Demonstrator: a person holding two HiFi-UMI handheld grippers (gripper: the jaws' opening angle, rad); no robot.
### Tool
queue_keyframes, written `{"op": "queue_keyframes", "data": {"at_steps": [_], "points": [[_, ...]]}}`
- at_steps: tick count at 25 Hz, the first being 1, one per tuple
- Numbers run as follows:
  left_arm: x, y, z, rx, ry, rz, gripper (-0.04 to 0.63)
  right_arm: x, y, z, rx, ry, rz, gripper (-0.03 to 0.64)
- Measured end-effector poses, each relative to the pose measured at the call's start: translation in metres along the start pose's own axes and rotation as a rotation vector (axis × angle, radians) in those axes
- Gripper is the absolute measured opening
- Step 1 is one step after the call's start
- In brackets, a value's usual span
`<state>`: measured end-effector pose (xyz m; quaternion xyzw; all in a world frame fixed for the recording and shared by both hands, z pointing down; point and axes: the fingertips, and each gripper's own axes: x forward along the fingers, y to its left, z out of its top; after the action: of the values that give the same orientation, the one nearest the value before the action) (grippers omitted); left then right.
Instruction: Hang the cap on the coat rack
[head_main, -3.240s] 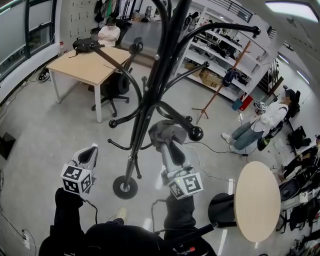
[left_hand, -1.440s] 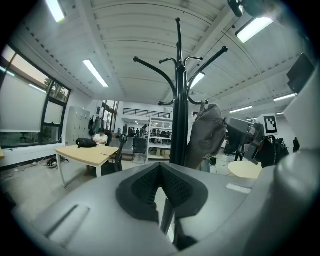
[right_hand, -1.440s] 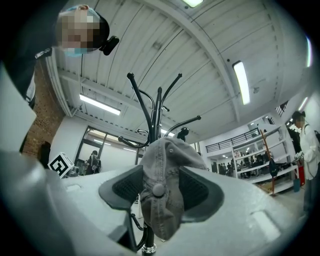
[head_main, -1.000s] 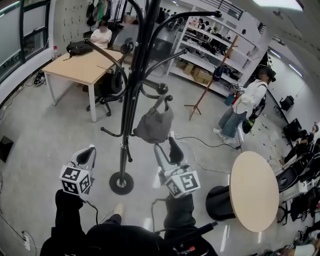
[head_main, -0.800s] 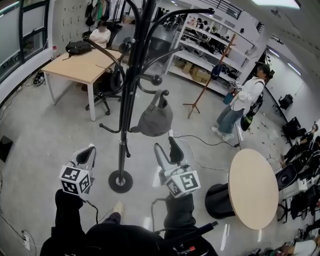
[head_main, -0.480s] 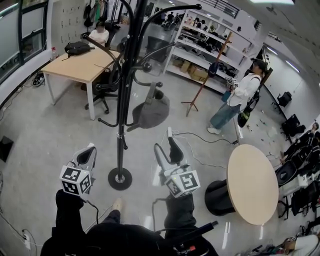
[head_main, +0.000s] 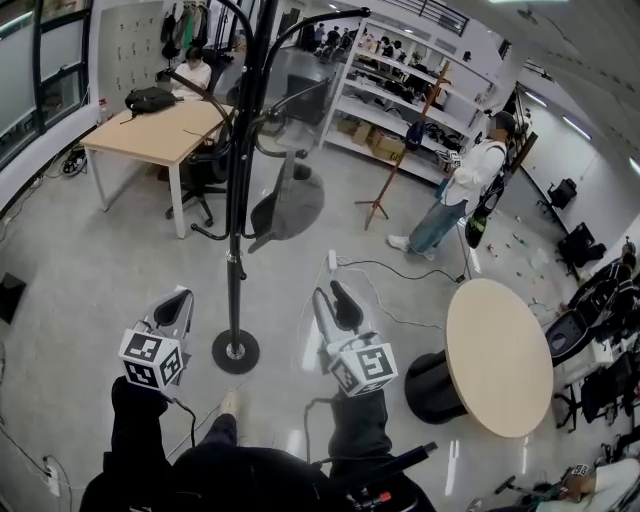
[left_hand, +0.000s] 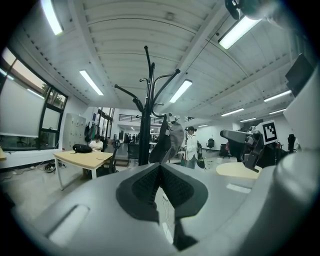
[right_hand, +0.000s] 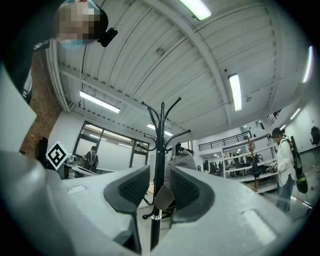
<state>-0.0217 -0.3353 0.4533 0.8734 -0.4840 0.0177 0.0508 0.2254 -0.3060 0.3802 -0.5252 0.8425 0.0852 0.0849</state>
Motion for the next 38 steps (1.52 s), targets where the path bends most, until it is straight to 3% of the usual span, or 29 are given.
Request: {"op": "queue_keyframes", "data": {"at_steps": [13, 24, 38], "points": [[-0.04, -0.03, -0.014, 0.018, 0.019, -0.008, 0.002, -0.055, 0.017, -0.019, 0.058, 0.031, -0.04, 0.023], [-0.048, -0.047, -0.009, 0.027, 0.008, -0.054, 0.002, -0.078, 0.022, -0.029, 0.081, 0.062, -0.07, 0.003], [-0.084, -0.043, -0.016, 0.027, 0.012, -0.098, 0.002, -0.101, 0.063, -0.039, 0.072, 0.111, -0.094, 0.003]]}}
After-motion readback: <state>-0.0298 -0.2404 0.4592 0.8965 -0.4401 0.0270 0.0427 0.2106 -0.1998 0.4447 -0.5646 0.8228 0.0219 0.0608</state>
